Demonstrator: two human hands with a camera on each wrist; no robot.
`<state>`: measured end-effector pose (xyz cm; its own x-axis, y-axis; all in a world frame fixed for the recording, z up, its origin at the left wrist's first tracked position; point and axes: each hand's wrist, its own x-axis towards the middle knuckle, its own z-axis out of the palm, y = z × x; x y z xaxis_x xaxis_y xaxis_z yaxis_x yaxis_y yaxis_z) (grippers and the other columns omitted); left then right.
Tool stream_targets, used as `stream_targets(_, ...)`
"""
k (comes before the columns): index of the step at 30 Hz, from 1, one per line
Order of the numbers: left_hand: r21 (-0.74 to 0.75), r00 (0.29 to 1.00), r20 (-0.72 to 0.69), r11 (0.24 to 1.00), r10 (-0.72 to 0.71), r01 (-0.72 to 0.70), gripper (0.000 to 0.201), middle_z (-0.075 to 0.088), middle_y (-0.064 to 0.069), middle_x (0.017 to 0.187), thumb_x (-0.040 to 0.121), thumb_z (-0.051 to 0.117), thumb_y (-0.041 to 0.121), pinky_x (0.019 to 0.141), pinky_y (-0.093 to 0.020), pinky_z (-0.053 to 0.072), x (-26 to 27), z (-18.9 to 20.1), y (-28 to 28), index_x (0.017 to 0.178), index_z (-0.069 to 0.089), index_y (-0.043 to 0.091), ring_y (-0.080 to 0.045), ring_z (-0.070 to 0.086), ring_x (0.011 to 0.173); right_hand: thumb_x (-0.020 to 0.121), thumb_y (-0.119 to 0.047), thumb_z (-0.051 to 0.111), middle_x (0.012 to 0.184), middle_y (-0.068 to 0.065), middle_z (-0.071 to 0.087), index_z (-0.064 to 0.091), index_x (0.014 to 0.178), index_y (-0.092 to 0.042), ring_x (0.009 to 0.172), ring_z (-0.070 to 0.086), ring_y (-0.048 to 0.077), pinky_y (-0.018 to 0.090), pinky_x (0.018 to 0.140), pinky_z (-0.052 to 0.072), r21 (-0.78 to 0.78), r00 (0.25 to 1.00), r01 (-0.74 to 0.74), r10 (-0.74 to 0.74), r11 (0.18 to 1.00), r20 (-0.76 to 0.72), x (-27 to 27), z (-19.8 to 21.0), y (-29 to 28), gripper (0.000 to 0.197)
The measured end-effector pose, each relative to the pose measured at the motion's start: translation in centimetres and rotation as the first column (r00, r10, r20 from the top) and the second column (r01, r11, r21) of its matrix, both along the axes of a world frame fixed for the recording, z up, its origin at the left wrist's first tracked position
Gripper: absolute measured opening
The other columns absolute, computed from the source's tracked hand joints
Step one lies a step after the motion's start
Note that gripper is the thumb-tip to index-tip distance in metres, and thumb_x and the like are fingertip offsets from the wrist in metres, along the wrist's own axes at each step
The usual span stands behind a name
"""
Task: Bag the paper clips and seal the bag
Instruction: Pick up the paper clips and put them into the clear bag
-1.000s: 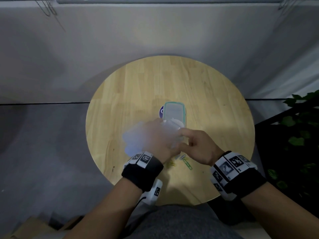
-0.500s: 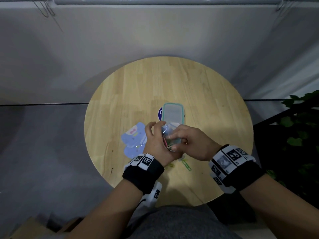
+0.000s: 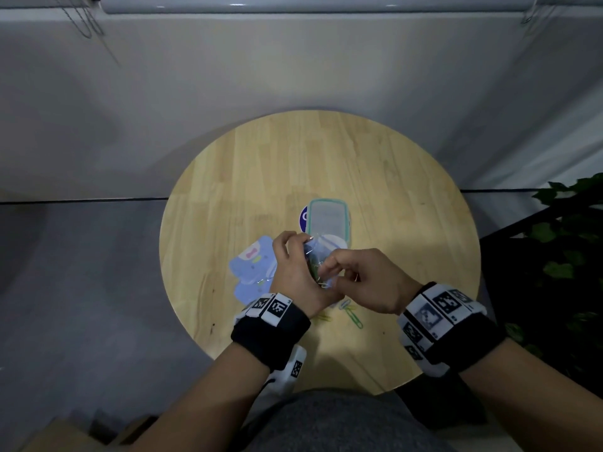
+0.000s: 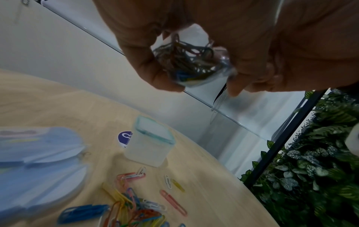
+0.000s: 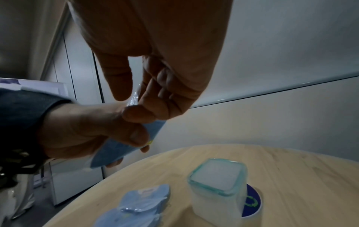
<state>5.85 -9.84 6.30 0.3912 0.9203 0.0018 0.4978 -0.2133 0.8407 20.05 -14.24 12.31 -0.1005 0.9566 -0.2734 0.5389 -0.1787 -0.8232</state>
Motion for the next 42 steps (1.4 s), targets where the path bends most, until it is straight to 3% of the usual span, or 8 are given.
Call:
stream_targets(5, 0.029, 0.994, -0.106, 0.999, -0.031, 0.034, 0.103, 0.011, -0.006, 0.144, 0.040, 0.071, 0.057, 0.081, -0.032, 0.053, -0.7, 0.0, 0.5, 0.128, 0.028, 0.024, -0.024, 0.043, 0.123, 0.085, -0.008, 0.058, 0.077, -0.003, 0.068, 0.068, 0.081, -0.011, 0.074, 0.061, 0.009, 0.024, 0.072, 0.047, 0.039, 0.997, -0.055, 0.052, 0.998, 0.057, 0.0, -0.4, 0.8, 0.011)
stream_targets(9, 0.024, 0.992, -0.124, 0.999, -0.032, 0.035, 0.092, 0.036, -0.003, 0.127, 0.041, 0.065, 0.053, 0.083, -0.041, 0.050, -0.7, 0.3, 1.3, 0.124, 0.033, 0.029, -0.024, 0.047, 0.108, 0.085, -0.006, 0.057, 0.075, -0.003, 0.068, 0.069, 0.083, -0.009, 0.071, 0.060, 0.008, 0.019, 0.069, 0.045, 0.061, 0.998, -0.058, 0.057, 0.996, 0.019, -0.7, -0.3, 1.3, 0.012)
stream_targets(12, -0.023, 0.989, -0.144, 0.999, 0.018, -0.022, 0.078, 0.039, 0.000, 0.113, 0.044, 0.063, 0.052, 0.083, -0.039, 0.049, -1.3, 0.0, 1.8, 0.114, 0.041, 0.026, -0.023, 0.047, 0.102, 0.083, -0.008, 0.062, 0.065, -0.018, 0.063, 0.067, 0.088, -0.018, 0.055, 0.053, 0.002, 0.011, 0.060, 0.041, 0.096, 0.989, 0.123, -0.114, 0.988, -0.094, -0.2, -0.5, 1.5, 0.012)
stream_targets(16, -0.030, 0.980, -0.192, 0.998, 0.049, -0.055, 0.080, 0.038, 0.000, 0.104, 0.041, 0.065, 0.054, 0.084, -0.039, 0.048, -3.0, -1.4, 1.8, 0.110, 0.046, 0.017, -0.023, 0.046, 0.097, 0.083, -0.006, 0.059, 0.069, -0.013, 0.060, 0.064, 0.087, -0.022, 0.055, 0.049, 0.012, 0.024, 0.064, 0.046, 0.132, 0.909, 0.416, -0.415, 0.900, -0.040, 1.9, -4.1, 1.2, 0.017)
stream_targets(22, -0.090, 0.955, -0.296, 0.995, 0.021, -0.050, 0.091, 0.041, -0.006, 0.114, 0.040, 0.060, 0.065, 0.091, -0.039, 0.045, -4.6, -2.4, 0.5, 0.114, 0.044, 0.014, -0.023, 0.042, 0.109, 0.083, -0.006, 0.056, 0.110, 0.017, 0.060, 0.060, 0.111, -0.006, 0.103, 0.058, 0.033, 0.032, 0.089, 0.042, -0.143, 0.916, 0.175, -0.108, 0.974, 0.386, 3.0, -11.3, 0.0, 0.028)
stream_targets(28, -0.106, 0.923, -0.384, 0.994, -0.016, -0.026, 0.088, 0.038, -0.004, 0.116, 0.041, 0.062, 0.062, 0.090, -0.041, 0.045, -5.5, -2.7, 0.0, 0.114, 0.040, 0.019, -0.026, 0.044, 0.106, 0.067, -0.023, 0.078, 0.139, 0.010, 0.033, 0.035, 0.138, -0.014, 0.129, 0.033, 0.032, 0.039, 0.104, 0.039, -0.420, 0.823, -0.058, 0.282, 0.906, 0.494, 2.3, -14.4, -0.5, 0.084)
stream_targets(35, -0.092, 0.927, -0.375, 0.996, -0.018, -0.018, 0.084, 0.038, -0.003, 0.112, 0.041, 0.063, 0.061, 0.090, -0.040, 0.045, -5.7, -2.6, -0.2, 0.109, 0.041, 0.017, -0.024, 0.044, 0.103, 0.077, 0.000, 0.057, 0.135, 0.011, 0.044, 0.050, 0.128, -0.013, 0.123, 0.045, 0.032, 0.034, 0.097, 0.042, -0.119, 0.880, 0.140, -0.068, 0.983, 0.470, 2.5, -15.7, -1.7, 0.053)
stream_targets(42, -0.089, 0.924, -0.381, 0.996, -0.027, -0.008, 0.083, 0.036, 0.000, 0.110, 0.040, 0.063, 0.060, 0.090, -0.038, 0.045, -6.0, -2.3, -0.5, 0.108, 0.040, 0.017, -0.023, 0.043, 0.101, 0.075, 0.002, 0.055, 0.138, 0.010, 0.037, 0.036, 0.140, -0.011, 0.122, 0.037, 0.032, 0.033, 0.100, 0.040, -0.230, 0.842, 0.028, 0.101, 0.973, 0.530, 3.1, -16.0, 0.6, 0.070)
